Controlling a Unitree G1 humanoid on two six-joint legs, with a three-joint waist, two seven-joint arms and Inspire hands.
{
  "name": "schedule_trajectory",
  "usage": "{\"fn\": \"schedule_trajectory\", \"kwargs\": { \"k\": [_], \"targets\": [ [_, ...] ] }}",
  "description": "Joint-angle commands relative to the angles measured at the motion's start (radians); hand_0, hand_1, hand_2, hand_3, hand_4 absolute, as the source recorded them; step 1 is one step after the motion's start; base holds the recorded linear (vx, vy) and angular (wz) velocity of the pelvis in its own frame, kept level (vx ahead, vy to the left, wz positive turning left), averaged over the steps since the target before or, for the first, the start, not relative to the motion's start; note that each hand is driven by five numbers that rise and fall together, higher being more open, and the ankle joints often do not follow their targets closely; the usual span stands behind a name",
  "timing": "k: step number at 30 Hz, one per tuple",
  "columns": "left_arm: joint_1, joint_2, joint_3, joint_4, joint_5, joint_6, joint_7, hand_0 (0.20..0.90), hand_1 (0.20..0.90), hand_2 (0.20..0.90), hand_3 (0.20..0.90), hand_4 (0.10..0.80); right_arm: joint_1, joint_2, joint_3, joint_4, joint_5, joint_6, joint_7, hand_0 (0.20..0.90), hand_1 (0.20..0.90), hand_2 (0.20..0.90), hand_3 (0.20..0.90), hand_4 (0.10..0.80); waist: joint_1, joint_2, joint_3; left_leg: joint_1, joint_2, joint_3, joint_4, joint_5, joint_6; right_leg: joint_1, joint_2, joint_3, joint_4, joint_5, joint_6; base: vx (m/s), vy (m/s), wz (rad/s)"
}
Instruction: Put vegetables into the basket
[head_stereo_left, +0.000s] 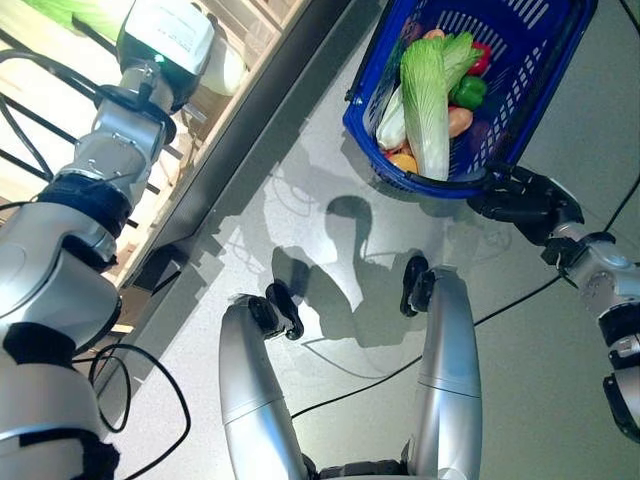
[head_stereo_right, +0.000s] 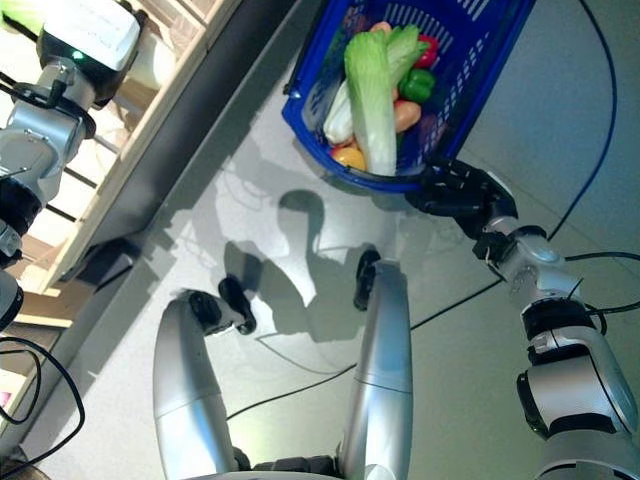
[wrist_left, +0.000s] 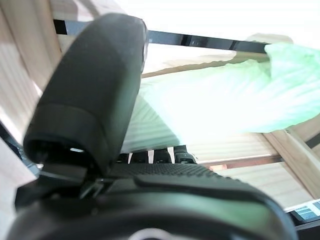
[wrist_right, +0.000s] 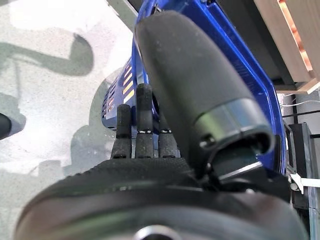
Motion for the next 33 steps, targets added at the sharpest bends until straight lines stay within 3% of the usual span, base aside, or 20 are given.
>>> {"fn": "schedule_trajectory", "kwargs": {
  "k": [1, 6, 15, 19, 26, 33],
  "targets": [
    [0.019, 0.024, 0.002, 0.017, -0.136, 0.008, -0.004, 0.3, 0.3, 0.3, 0.3, 0.4, -0.042, -0.006, -0.006, 0.0, 0.047, -0.016, -0.019, 0.9, 0.9, 0.9, 0.9, 0.8, -0.002, 0.011, -0.002, -0.028, 0.038, -0.113, -0.054, -0.02, -0.102, 0.056, -0.088, 0.026, -0.089, 0.06, 0.062, -0.002, -0.034, 0.0],
    [0.041, 0.041, 0.087, 0.053, -0.164, -0.056, 0.05, 0.3, 0.3, 0.3, 0.3, 0.4, -0.018, 0.004, -0.035, -0.03, 0.041, -0.019, -0.019, 0.9, 0.9, 0.9, 0.9, 0.8, 0.0, 0.006, -0.002, 0.01, 0.037, -0.109, -0.063, -0.018, -0.097, 0.097, -0.081, 0.015, -0.09, 0.053, 0.057, 0.0, 0.0, 0.0],
    [0.057, 0.053, 0.117, 0.061, -0.174, -0.097, 0.081, 0.3, 0.3, 0.3, 0.3, 0.4, -0.018, 0.01, -0.041, -0.039, 0.01, -0.004, 0.009, 0.9, 0.9, 0.9, 0.9, 0.8, 0.002, -0.006, -0.002, 0.186, 0.035, -0.075, -0.168, 0.008, -0.096, 0.276, -0.061, -0.022, -0.174, 0.059, 0.052, 0.016, 0.014, 0.0],
    [0.107, 0.052, 0.177, 0.06, -0.267, -0.119, 0.134, 0.3, 0.3, 0.3, 0.3, 0.4, -0.004, 0.023, -0.037, -0.042, -0.003, -0.014, 0.01, 0.9, 0.9, 0.9, 0.9, 0.8, 0.003, -0.012, -0.013, 0.287, 0.027, -0.058, -0.234, 0.029, -0.099, 0.377, -0.049, -0.036, -0.231, 0.066, 0.048, 0.054, 0.006, 0.0],
    [0.224, 0.069, 0.29, 0.033, -0.296, -0.201, 0.199, 0.3, 0.3, 0.3, 0.3, 0.4, 0.058, 0.055, -0.047, -0.077, -0.033, -0.028, 0.019, 0.9, 0.9, 0.9, 0.9, 0.8, 0.01, -0.019, -0.107, 0.48, -0.005, -0.027, -0.398, 0.075, -0.1, 0.562, -0.039, -0.064, -0.367, 0.079, 0.036, 0.107, 0.001, 0.0],
    [0.387, 0.073, 0.479, -0.094, -0.488, -0.31, 0.219, 0.3, 0.3, 0.3, 0.3, 0.4, 0.138, 0.107, -0.04, -0.183, -0.127, -0.037, -0.003, 0.9, 0.9, 0.9, 0.9, 0.8, 0.023, -0.021, -0.21, 0.746, -0.043, 0.011, -0.657, 0.158, -0.098, 0.826, -0.025, -0.113, -0.597, 0.119, 0.036, 0.129, -0.01, 0.06]
  ]
}}
